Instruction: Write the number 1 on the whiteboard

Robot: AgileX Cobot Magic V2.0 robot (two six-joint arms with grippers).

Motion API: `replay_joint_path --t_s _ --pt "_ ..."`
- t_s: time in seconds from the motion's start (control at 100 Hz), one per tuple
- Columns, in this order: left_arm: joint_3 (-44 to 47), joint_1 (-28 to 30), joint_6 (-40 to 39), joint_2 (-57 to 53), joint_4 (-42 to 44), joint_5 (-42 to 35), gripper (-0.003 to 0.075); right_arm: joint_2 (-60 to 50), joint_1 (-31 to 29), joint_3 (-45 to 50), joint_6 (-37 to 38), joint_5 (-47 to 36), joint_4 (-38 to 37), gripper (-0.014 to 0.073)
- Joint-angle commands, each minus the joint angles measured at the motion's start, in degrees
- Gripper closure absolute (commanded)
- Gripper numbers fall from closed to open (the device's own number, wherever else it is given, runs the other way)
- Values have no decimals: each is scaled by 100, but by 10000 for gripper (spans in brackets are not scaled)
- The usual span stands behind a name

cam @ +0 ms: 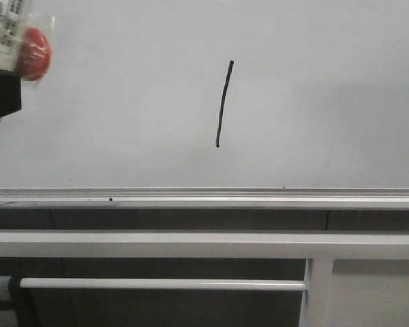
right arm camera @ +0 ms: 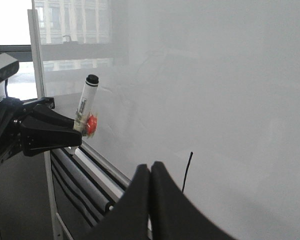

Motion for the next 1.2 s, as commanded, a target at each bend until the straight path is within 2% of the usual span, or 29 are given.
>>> replay_joint_path --t_s 0.0,0.15,0.32,0.42,0.51,0.62,0.91,1.19 --pt "-96 -140 -2 155 -78 -868 741 33 -28 -106 -27 -57 114 657" --pt "43 -739 -297 801 -584 -2241 741 33 -28 22 -27 -76 114 657" --pt "68 -1889 -297 1903 -1748 -3931 741 33 -28 54 -27 -90 114 657" --pt "-161 -2394 -279 2480 -2654 -3931 741 33 -28 54 -27 -114 114 657" --pt "-328 -2620 -279 2869 -2817 -3931 741 33 -28 54 -27 -114 106 657" --pt "-505 -2606 -181 2976 -2977 -3931 741 45 -28 54 -27 -118 16 657" --pt "-563 -2595 435 2306 -3322 -3931 741 45 -28 135 -27 -118 -63 657" --pt "-603 -2155 402 1991 -3274 -3931 741 45 -28 135 -27 -63 -63 657"
